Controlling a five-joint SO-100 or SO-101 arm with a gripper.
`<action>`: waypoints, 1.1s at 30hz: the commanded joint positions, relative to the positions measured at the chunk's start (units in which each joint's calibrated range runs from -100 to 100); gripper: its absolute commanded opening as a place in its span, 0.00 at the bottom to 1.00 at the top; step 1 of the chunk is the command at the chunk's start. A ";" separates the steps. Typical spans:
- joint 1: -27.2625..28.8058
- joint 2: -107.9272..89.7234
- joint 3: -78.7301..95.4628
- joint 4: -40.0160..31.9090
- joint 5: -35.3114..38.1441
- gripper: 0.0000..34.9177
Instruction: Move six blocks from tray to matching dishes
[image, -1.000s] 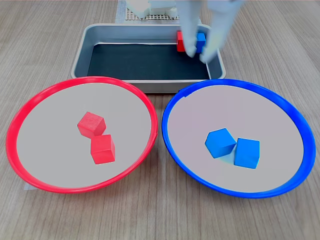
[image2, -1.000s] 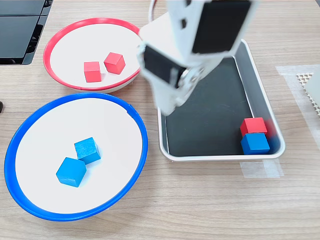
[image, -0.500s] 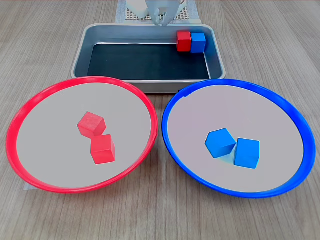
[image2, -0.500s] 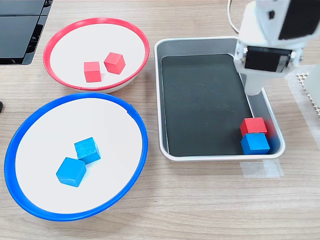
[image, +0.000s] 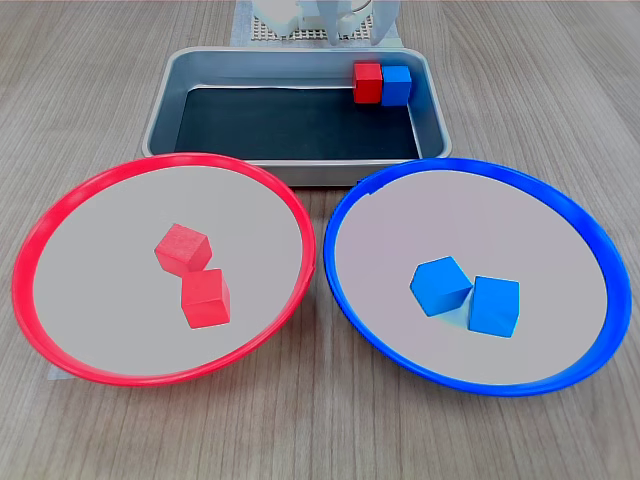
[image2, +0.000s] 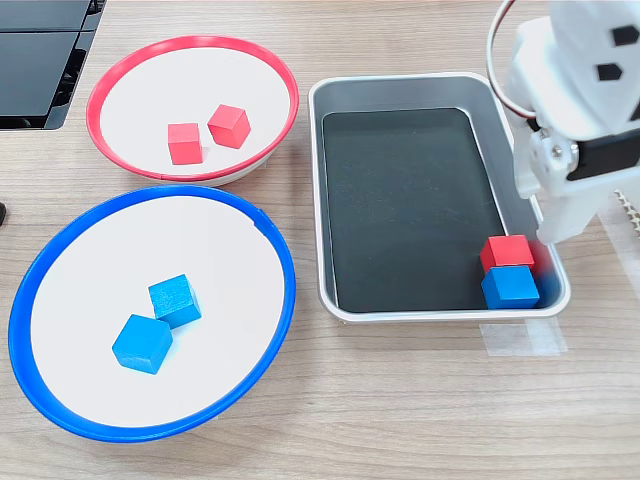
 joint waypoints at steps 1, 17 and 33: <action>-0.86 1.05 0.20 -0.97 0.83 0.33; -1.52 7.45 0.48 -6.34 0.29 0.33; 1.02 11.72 -3.16 -6.50 1.03 0.32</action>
